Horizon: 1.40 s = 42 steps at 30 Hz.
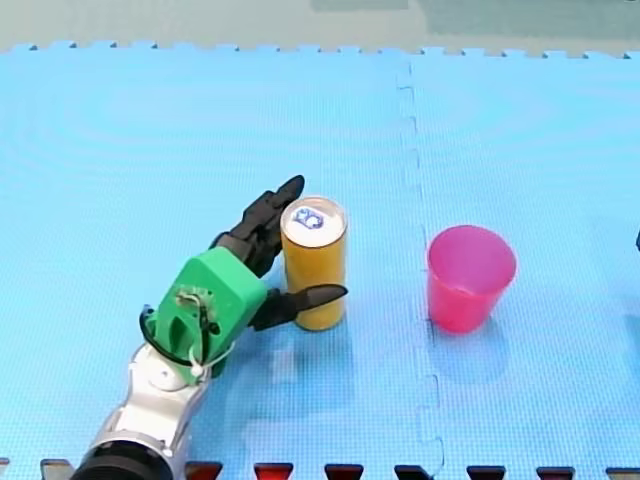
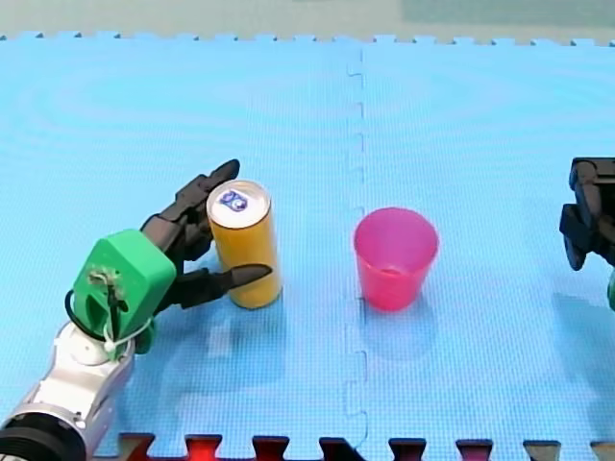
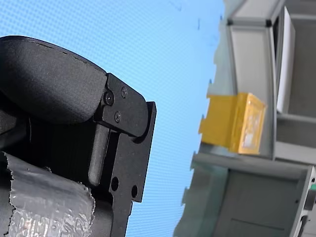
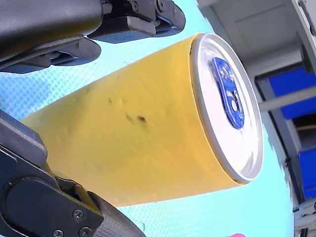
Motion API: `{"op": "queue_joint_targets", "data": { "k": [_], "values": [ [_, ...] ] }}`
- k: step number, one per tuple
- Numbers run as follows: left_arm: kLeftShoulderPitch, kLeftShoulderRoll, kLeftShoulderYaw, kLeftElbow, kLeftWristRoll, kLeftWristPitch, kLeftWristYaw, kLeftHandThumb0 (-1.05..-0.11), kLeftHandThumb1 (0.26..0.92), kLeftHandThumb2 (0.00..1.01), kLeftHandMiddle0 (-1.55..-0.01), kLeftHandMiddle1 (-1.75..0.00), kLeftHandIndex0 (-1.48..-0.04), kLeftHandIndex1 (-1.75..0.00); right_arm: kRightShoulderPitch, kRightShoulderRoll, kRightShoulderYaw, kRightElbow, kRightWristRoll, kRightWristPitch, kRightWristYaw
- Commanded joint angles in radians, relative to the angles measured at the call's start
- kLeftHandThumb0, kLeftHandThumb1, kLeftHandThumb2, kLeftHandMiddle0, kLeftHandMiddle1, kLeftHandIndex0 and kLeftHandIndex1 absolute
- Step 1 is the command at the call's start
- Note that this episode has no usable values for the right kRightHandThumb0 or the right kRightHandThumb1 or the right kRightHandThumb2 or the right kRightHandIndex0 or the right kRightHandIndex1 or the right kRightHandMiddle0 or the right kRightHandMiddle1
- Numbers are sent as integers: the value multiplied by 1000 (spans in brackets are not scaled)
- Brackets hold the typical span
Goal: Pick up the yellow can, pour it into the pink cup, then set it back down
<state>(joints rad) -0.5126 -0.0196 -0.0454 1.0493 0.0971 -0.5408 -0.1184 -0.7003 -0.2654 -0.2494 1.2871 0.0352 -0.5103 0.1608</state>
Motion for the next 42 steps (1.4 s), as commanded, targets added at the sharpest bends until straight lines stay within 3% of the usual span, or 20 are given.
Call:
{"op": "queue_joint_targets", "data": {
  "k": [1,9,13,17,21,26,42],
  "values": [
    [-10,0,0,4,-3,2,-6,-760,662,0,-334,-6,-233,-3,2,-3,0,-2,2,-3,-2],
    [-17,-2,6,4,-13,16,-25,-751,663,2,-395,-29,-276,-17,3,-4,3,-4,-1,-5,-7],
    [-19,-1,5,4,-11,18,-21,-736,681,7,-460,-46,-366,-42,3,-3,3,-4,0,-4,-8],
    [-26,-15,24,11,-41,29,-34,-640,741,6,-874,-84,-785,-49,3,-2,3,-5,1,-4,-9],
    [-44,-35,77,11,-123,93,-83,-480,749,1,-1100,-81,-992,-49,2,-1,3,-4,1,-3,-11],
    [-58,-41,107,12,-166,145,-118,-412,763,1,-1300,-79,-1204,-50,1,-3,1,-3,2,-2,-9],
    [-75,-28,145,10,-184,200,-114,-393,770,1,-1378,-41,-1247,-11,-8,-3,-3,-1,6,-1,6]
  ]
}}
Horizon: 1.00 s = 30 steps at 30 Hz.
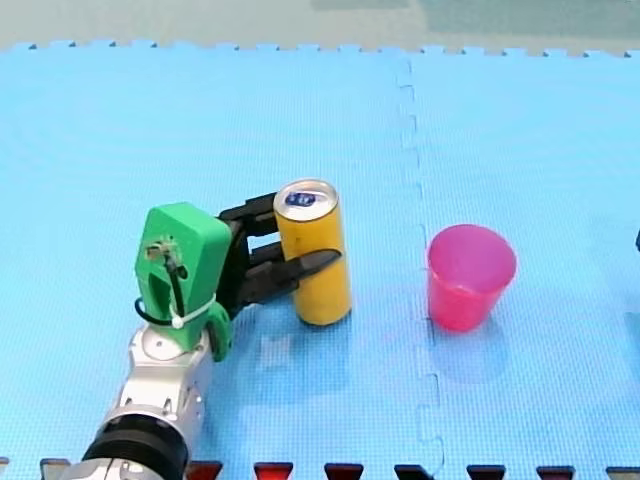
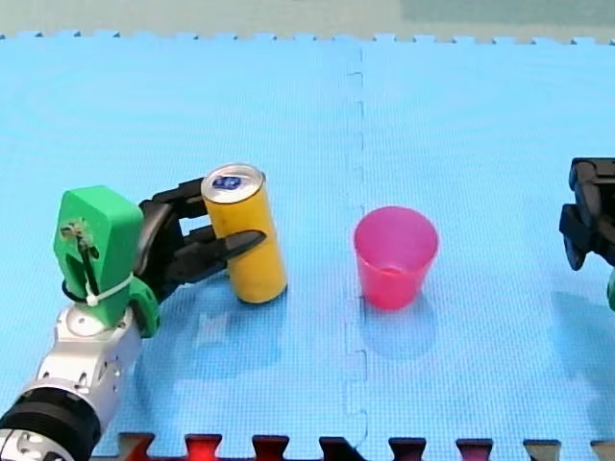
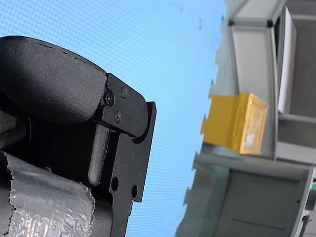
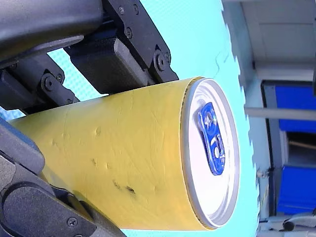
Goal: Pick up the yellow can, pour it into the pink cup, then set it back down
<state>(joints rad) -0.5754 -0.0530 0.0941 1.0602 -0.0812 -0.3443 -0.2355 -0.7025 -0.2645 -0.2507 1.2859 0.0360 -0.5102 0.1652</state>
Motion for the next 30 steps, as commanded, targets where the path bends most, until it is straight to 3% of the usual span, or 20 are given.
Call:
{"op": "queue_joint_targets", "data": {
  "k": [1,6,10,12,24,30],
  "values": [
    [-13,5,8,-1,-6,6,4,-394,770,1,-1380,-40,-1247,-10,-6,-3,-2,0,5,-1,2],
    [-1,-8,20,-25,-12,-29,21,-399,769,0,-1387,-31,-1248,-6,-6,-2,-3,1,5,-2,4],
    [41,-13,-22,-100,76,-247,111,-399,767,0,-1395,-26,-1254,-6,-7,0,-3,1,5,-2,5],
    [48,-5,-55,-160,157,-310,195,-395,765,0,-1413,-32,-1256,-5,-8,1,-4,1,6,-1,6],
    [-12,22,-126,-198,341,-308,429,-355,758,1,-1409,-7,-1246,0,-12,12,-2,4,3,0,2],
    [-75,48,-192,-195,457,-230,545,-356,763,2,-1362,0,-1232,0,-14,15,-3,6,3,-3,3]
  ]
}}
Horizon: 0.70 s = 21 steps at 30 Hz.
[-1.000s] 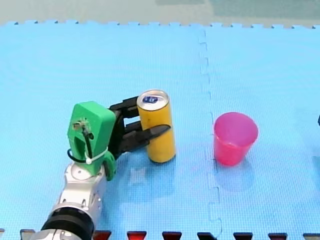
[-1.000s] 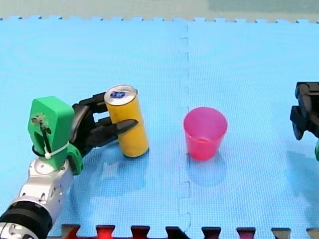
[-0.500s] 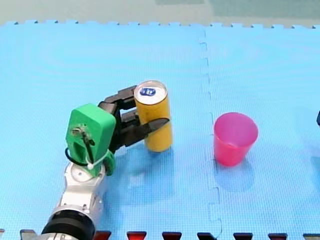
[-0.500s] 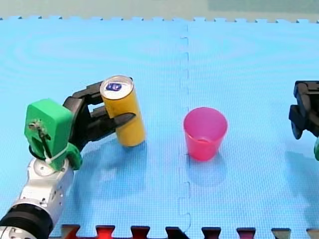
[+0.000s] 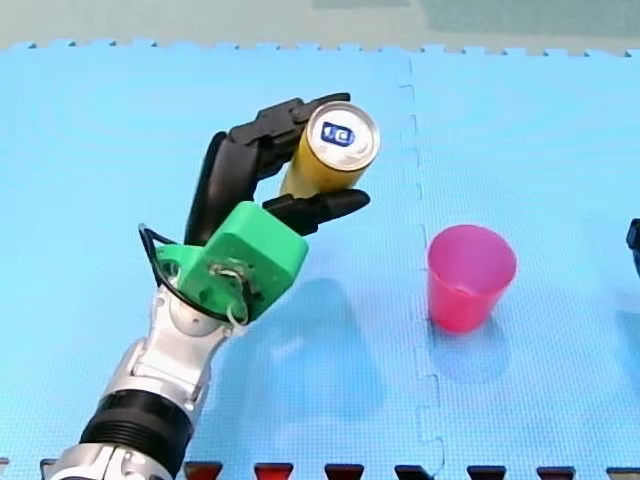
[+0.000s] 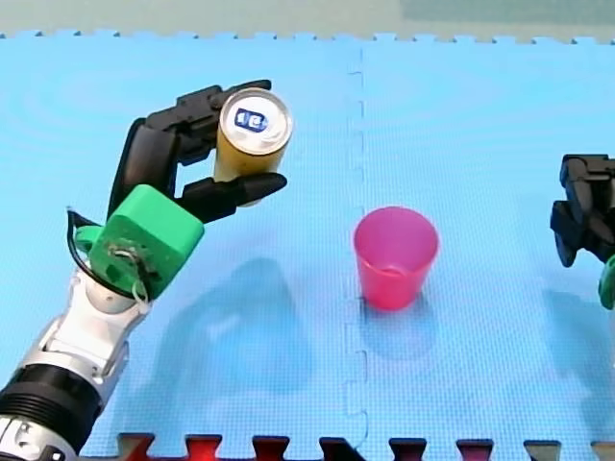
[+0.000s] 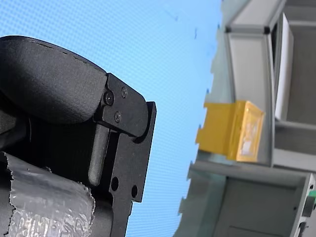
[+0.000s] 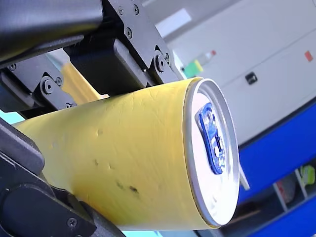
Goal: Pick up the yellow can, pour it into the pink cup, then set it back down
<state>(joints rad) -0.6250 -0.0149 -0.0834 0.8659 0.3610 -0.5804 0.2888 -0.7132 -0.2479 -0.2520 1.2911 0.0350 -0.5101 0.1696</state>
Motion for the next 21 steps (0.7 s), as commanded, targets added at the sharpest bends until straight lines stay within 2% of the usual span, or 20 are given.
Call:
{"op": "queue_joint_targets", "data": {
  "k": [1,6,10,21],
  "values": [
    [-37,12,-25,10,31,10,39,-357,764,2,-1353,0,-1229,0,-3,-1,-2,1,4,-4,-1],
    [-99,15,-74,79,92,22,128,-365,766,2,-1345,-1,-1233,-3,-4,1,1,2,1,-6,-5],
    [-126,10,-112,81,132,74,173,-375,766,1,-1348,-2,-1252,-9,-5,1,4,2,-3,-7,-7],
    [-209,7,-200,112,192,99,215,-405,766,0,-1360,-4,-1258,-2,-6,8,6,4,-2,-9,-10]
  ]
}}
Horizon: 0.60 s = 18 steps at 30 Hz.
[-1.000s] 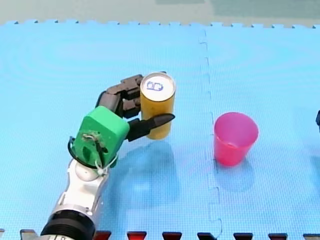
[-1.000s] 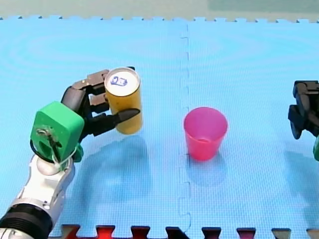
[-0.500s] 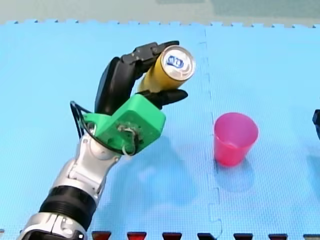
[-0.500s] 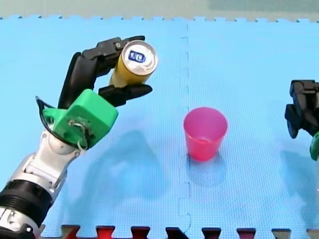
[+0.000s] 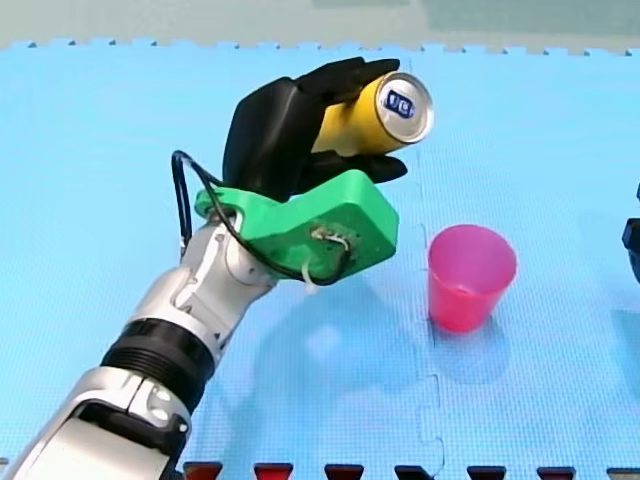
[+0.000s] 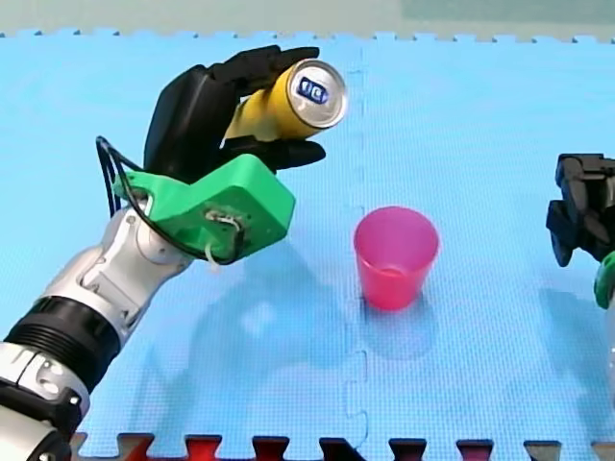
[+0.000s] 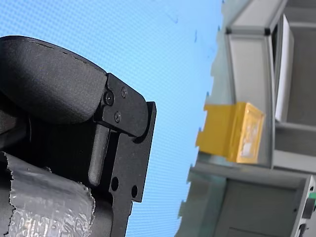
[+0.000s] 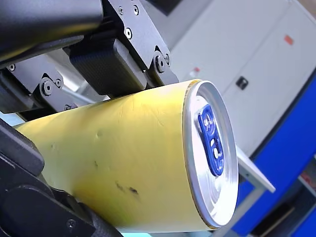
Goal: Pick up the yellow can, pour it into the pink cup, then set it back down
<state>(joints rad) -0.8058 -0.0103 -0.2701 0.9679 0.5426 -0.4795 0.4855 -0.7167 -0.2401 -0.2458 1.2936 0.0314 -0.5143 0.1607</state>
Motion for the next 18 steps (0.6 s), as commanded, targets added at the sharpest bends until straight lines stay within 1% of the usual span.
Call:
{"op": "queue_joint_targets", "data": {
  "k": [1,4,8,18],
  "values": [
    [-40,1,-23,23,21,-4,32,-406,766,0,-1362,-5,-1256,-1,-3,1,0,1,2,-5,-1],
    [-68,-1,-53,58,52,-9,66,-407,766,0,-1374,-10,-1240,0,-4,3,0,1,1,-6,-2],
    [-103,-3,-105,98,103,4,102,-408,768,1,-1408,-24,-1235,-2,-4,6,1,1,1,-7,-4],
    [-138,-8,-196,117,188,51,181,-395,802,9,-1455,-53,-1240,-2,-3,13,-3,2,5,-2,-3]
  ]
}}
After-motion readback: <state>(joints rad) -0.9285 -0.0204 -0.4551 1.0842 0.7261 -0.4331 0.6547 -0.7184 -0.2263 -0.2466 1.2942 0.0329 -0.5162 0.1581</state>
